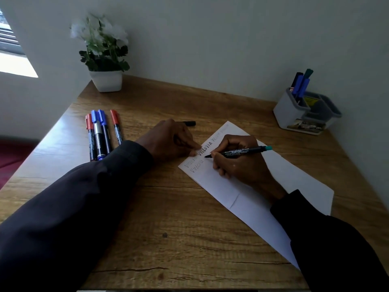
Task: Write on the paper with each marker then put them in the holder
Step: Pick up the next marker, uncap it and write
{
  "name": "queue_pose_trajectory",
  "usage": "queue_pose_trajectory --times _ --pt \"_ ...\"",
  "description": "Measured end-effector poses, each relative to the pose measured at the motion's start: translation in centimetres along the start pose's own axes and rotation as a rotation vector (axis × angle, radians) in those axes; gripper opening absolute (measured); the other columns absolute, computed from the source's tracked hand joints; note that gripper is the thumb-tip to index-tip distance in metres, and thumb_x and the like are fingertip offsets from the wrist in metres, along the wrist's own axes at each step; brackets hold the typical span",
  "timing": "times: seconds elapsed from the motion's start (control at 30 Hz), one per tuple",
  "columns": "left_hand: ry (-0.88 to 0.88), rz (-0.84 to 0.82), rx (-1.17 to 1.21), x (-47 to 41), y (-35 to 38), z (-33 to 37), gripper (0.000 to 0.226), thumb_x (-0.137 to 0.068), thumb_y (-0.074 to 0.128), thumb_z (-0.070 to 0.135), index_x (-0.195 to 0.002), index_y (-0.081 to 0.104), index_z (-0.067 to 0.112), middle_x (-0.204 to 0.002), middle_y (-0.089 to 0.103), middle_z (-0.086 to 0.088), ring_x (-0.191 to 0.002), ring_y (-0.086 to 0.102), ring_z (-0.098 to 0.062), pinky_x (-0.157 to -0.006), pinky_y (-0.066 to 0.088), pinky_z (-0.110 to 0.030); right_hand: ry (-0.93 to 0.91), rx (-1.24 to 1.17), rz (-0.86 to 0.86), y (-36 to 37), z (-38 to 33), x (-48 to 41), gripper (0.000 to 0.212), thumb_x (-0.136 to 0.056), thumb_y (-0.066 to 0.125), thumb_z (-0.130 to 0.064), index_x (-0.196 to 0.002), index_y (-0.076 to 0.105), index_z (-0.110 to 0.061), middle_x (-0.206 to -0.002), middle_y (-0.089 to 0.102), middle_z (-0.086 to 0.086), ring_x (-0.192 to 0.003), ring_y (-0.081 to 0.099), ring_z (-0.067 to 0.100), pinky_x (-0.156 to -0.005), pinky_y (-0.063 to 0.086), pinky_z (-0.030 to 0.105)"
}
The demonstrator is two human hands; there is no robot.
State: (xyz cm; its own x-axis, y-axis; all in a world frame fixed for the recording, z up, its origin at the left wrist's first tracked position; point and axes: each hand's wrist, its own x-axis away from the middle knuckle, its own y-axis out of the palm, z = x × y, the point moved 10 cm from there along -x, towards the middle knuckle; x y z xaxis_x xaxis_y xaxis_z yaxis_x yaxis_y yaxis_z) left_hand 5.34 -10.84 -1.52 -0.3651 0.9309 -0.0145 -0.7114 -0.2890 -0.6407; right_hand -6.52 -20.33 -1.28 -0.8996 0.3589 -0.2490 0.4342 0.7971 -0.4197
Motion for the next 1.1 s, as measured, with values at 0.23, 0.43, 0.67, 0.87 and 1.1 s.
queue_pose_trajectory --times 0.23,0.43,0.67,0.87,1.1 --pt "0.011 -0.008 -0.004 0.14 0.05 0.20 0.022 -0.080 0.075 0.018 -0.096 0.070 0.033 -0.108 0.063 0.011 -0.096 0.058 0.000 -0.074 0.048 -0.002 -0.012 0.047 -0.008 0.06 -0.05 0.03 0.007 -0.090 0.073 -0.002 -0.084 0.071 0.001 -0.069 0.072 0.008 -0.051 0.068 0.017 -0.047 0.050 0.017" --pt "0.028 -0.012 -0.026 0.15 0.08 0.29 0.023 -0.080 0.075 0.017 -0.100 0.072 0.029 -0.109 0.063 0.009 -0.097 0.058 -0.001 -0.075 0.048 -0.003 0.009 0.067 -0.003 -0.11 0.12 -0.11 0.008 -0.087 0.075 -0.001 -0.082 0.070 0.003 -0.067 0.072 0.007 -0.050 0.068 0.017 -0.047 0.050 0.017" --pt "0.026 -0.043 -0.019 0.02 0.29 0.42 0.023 -0.082 0.073 0.017 -0.098 0.069 0.032 -0.107 0.059 0.013 -0.097 0.057 0.000 -0.076 0.048 -0.003 0.013 0.071 0.018 -0.26 0.21 0.00 0.008 -0.088 0.074 0.000 -0.081 0.069 0.002 -0.068 0.071 0.007 -0.050 0.068 0.016 -0.047 0.049 0.016" --pt "0.019 -0.041 -0.014 -0.09 0.30 0.34 0.023 -0.081 0.073 0.017 -0.096 0.069 0.033 -0.103 0.058 0.016 -0.095 0.057 0.001 -0.074 0.047 -0.001 0.015 0.038 0.002 -0.04 0.06 -0.11 0.008 -0.091 0.072 -0.001 -0.084 0.070 -0.004 -0.069 0.071 0.005 -0.052 0.068 0.012 -0.048 0.049 0.015" --pt "0.033 -0.038 -0.015 -0.08 0.30 0.31 0.023 -0.081 0.074 0.017 -0.096 0.069 0.034 -0.104 0.059 0.016 -0.095 0.057 0.002 -0.073 0.047 -0.001 -0.008 0.056 0.002 -0.05 0.00 -0.04 0.006 -0.091 0.072 0.000 -0.085 0.069 0.001 -0.070 0.071 0.007 -0.052 0.068 0.013 -0.049 0.051 0.017"
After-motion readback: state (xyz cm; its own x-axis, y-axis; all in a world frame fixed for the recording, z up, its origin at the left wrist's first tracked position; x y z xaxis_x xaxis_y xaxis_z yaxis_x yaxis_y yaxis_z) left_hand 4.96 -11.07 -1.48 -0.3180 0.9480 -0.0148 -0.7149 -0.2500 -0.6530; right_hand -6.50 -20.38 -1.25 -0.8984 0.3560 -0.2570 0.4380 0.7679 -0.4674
